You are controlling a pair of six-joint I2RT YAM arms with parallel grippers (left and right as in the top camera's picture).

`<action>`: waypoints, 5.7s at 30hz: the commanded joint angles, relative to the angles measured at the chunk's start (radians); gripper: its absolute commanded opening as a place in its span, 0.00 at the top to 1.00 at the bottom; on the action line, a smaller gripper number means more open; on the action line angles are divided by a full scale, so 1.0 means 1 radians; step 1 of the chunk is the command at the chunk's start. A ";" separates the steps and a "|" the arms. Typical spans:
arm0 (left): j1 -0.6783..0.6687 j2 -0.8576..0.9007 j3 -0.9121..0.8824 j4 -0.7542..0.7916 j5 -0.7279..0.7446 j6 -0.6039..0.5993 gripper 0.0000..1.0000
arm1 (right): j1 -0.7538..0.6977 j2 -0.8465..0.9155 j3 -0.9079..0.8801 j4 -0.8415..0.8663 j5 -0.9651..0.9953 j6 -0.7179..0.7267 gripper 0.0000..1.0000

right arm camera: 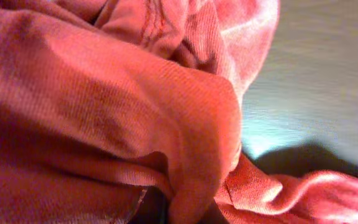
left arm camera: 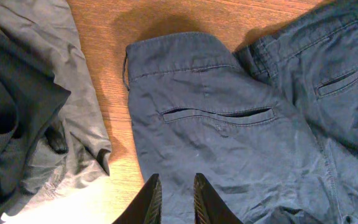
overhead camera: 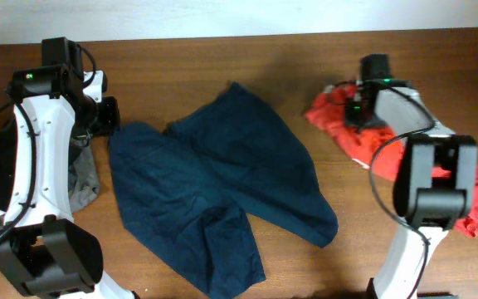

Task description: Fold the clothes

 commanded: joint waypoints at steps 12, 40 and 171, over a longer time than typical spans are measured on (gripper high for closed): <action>0.002 0.001 0.006 -0.002 -0.003 -0.007 0.81 | -0.405 0.005 0.242 -0.144 -0.253 -0.027 0.58; -0.045 0.001 0.005 0.002 0.162 0.059 0.23 | 0.210 0.023 0.270 -0.422 -0.585 -0.161 0.10; -0.224 0.478 -0.059 0.500 0.176 0.234 1.00 | 0.433 -0.344 -0.033 -0.513 -0.394 0.073 0.70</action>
